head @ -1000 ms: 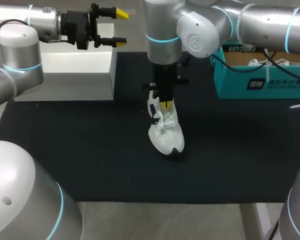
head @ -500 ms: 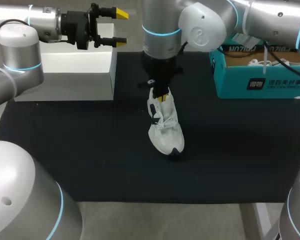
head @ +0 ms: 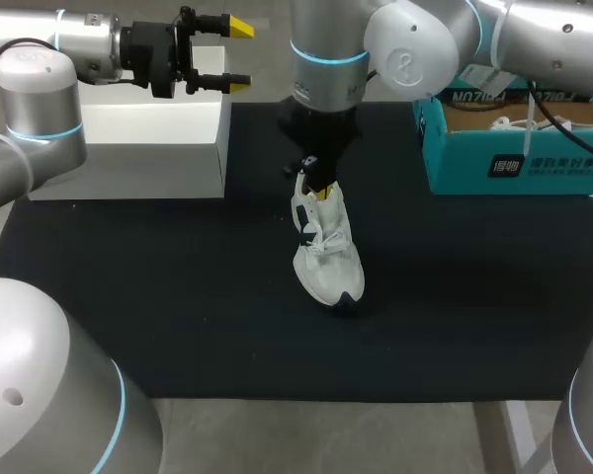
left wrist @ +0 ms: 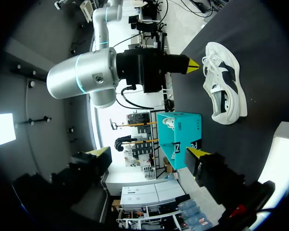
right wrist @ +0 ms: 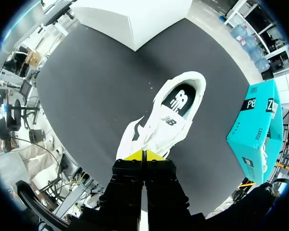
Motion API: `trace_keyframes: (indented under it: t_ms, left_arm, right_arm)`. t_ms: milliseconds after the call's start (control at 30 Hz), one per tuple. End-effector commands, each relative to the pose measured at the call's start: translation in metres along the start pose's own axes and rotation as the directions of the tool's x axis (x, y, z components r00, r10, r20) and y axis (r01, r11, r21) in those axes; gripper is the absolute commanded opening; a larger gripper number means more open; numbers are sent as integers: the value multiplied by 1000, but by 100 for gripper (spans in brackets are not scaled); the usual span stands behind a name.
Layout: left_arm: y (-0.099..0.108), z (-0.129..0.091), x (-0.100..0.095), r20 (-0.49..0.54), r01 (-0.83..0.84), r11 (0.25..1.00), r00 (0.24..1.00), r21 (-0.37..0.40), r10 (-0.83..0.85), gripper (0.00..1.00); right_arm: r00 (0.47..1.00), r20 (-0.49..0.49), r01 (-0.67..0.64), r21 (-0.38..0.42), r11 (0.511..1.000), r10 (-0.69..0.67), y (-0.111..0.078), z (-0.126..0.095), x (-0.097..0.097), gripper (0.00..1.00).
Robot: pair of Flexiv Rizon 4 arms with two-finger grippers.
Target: Take the shoe out of the shoebox, open the shoe tongue, remove and reinsert the insole, then place the shoe into the shoebox
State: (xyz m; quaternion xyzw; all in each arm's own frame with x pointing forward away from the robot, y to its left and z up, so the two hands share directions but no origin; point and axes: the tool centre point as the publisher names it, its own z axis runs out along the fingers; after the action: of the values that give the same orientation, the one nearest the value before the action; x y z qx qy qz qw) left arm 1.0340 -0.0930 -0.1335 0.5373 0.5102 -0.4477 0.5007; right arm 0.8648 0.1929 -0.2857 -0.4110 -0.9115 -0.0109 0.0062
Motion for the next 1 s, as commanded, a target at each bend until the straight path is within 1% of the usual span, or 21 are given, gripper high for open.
trace_keyframes:
  t_ms: [33,67,133,167,200,233,300,333,367,433,533,567,1000]
  left_arm:
    - [-1,1,0,-2,-2,1000,1000,-2,2,100]
    - [-1,1,0,-2,-2,1000,1000,-2,2,100]
    - [-1,1,0,-2,-2,1000,1000,-2,2,100]
    - [-1,1,0,-2,-2,1000,1000,-2,2,100]
    - [-1,1,0,-2,-2,1000,1000,-2,2,100]
    - [-1,1,0,-2,-2,1000,1000,-2,2,100]
    - [-1,1,0,-2,-2,1000,1000,-2,2,100]
    - [-1,1,0,-2,-2,1000,1000,-2,2,100]
    - [-1,1,0,-2,-2,1000,1000,-2,2,100]
    - [-1,1,0,-2,-2,1000,1000,-2,2,100]
    - [-1,1,0,-2,-2,1000,1000,-2,2,100]
    - [-1,1,0,-2,-2,1000,1000,-2,2,100]
    - [-1,1,0,-2,-2,1000,1000,-2,2,100]
  right_arm:
    - [1000,1,-1,-2,1000,1,0,0,0,0]
    - [998,12,59,-11,998,-59,0,-1,0,0]
    - [995,30,93,-43,995,-92,-1,-3,-7,0]
    - [990,34,137,-69,988,-135,0,-5,-11,0]
    - [985,32,172,-71,983,-170,2,-6,-14,0]
    - [981,42,189,-53,980,-187,4,-7,-19,0]
    - [967,38,253,-60,966,-251,9,-8,-26,0]
    - [966,39,255,-37,966,-254,10,-9,-29,0]
    - [961,31,274,-41,961,-273,12,-10,-32,0]
    - [949,23,316,-33,948,-315,15,-12,-34,0]
    - [915,12,404,-17,915,-404,19,-16,-33,0]
    - [917,7,398,8,917,-398,19,-16,-34,0]
    - [917,7,398,8,917,-398,19,-16,-34,0]
